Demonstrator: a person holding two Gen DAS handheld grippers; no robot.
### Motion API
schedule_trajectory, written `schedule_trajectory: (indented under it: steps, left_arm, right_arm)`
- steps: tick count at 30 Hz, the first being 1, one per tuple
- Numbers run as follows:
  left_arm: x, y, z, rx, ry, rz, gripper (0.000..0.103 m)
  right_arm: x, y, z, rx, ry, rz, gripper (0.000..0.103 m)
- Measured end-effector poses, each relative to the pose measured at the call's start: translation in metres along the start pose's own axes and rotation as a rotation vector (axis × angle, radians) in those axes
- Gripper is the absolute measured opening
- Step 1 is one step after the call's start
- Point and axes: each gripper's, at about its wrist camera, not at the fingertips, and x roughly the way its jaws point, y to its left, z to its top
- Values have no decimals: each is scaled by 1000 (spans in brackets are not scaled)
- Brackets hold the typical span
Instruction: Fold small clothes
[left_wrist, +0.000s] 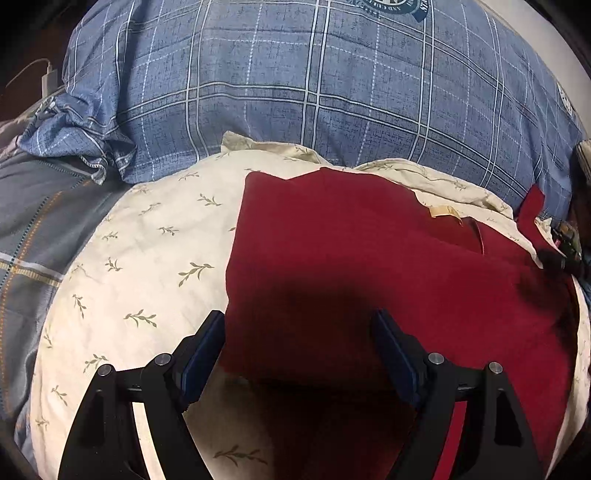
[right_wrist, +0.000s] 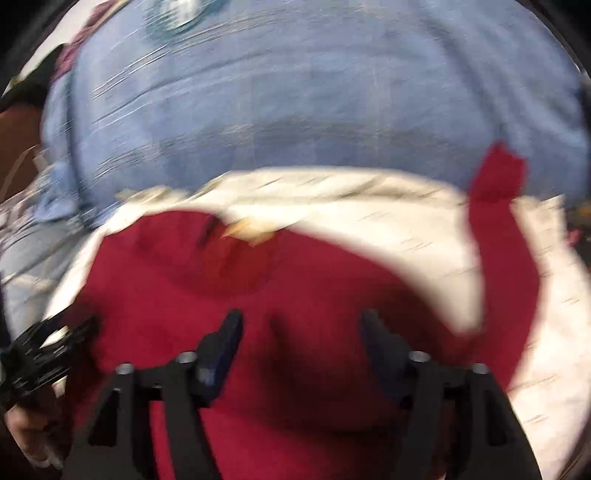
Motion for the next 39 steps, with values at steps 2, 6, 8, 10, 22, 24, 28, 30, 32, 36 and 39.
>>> schedule_trajectory:
  steps: [2,6,8,10,22,24,28,30,32,36,39]
  left_arm:
    - [2,2,0,-8,4,-7,80]
    - [7,3,0,-19,12,-16,81]
    - [12,3,0,-19,15,-13,82]
    - [16,2,1,-17,18,-10,82]
    - [9,9,6,-41,10,-27,82]
    - [0,12,7,-45,-18,-9,82]
    - [-21,26,11,-92,-78,-5,82]
    - [-31,37,10,-141,-106,-13,82]
    - [-40,50,10,-196,-134,-13,82]
    - [-53,69,7,-263,-175,0,82]
    - [-59,76,1,-290,-195,10,82]
  right_arm:
    - [12,-29,16,46,16,-71,75]
    - [54,-83,42,135,126,-156,75]
    - [71,-96,50,123,157,-187,75]
    - [87,-104,55,111,171,-232,75]
    - [22,-130,57,210,28,67,10]
    - [-9,-114,59,194,-17,183,10]
    - [-77,-54,58,75,-52,460,9]
    - [-106,-12,53,-46,-47,596,10]
    - [-120,26,48,-148,-18,717,10]
    - [-112,90,42,-266,65,844,10]
    - [-67,111,39,-212,146,801,10]
